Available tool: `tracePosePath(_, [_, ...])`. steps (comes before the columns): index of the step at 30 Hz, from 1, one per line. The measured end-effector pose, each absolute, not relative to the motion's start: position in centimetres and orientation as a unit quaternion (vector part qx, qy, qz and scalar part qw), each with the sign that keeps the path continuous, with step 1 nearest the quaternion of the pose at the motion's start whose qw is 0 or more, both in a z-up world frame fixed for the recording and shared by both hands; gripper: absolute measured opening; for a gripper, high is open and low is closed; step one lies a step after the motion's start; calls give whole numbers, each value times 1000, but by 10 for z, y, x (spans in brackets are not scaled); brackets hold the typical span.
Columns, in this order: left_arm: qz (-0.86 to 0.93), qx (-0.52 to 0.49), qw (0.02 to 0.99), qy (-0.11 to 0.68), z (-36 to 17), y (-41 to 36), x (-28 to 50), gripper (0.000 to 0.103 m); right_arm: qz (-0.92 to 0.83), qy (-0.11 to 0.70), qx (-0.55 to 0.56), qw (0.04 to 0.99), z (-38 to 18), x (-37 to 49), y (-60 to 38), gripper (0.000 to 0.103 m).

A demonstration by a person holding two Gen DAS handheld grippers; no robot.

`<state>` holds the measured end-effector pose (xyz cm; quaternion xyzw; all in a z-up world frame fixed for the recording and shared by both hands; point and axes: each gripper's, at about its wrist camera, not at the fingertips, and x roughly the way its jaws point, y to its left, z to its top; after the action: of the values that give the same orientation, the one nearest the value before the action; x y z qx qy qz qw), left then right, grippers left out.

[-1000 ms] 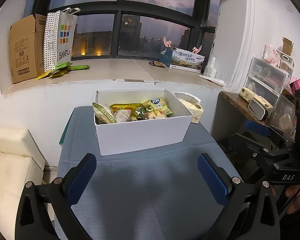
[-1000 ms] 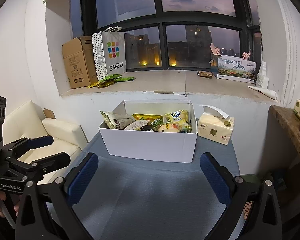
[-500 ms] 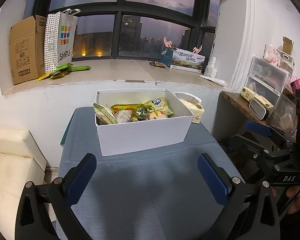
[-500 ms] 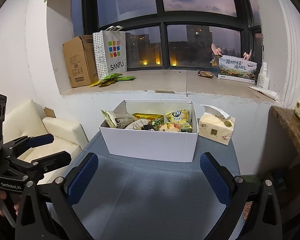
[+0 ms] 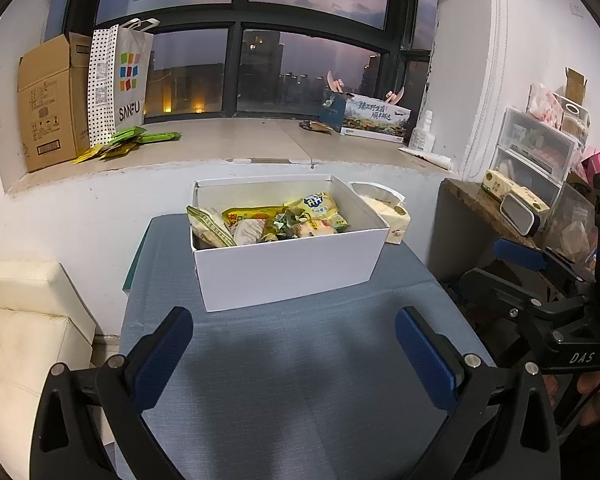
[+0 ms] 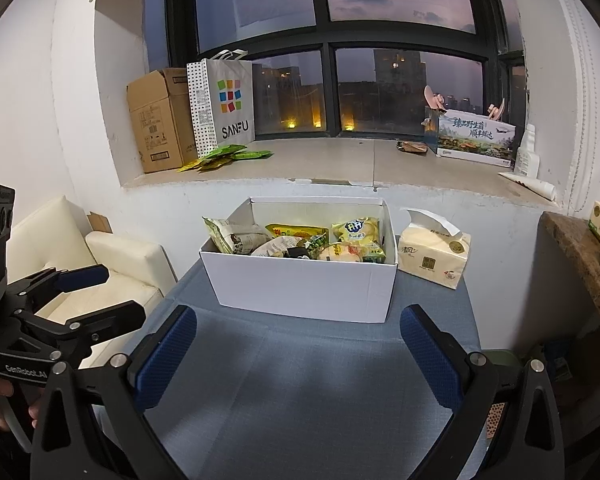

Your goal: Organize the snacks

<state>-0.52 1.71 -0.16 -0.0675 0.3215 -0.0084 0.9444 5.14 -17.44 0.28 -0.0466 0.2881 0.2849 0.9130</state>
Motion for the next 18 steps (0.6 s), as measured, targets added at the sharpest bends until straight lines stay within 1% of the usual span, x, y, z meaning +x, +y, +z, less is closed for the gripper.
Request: tracePosePath(18, [-12,-66,946,318,0,17,-6,103,283,291,-48,913,3,52,-174,103])
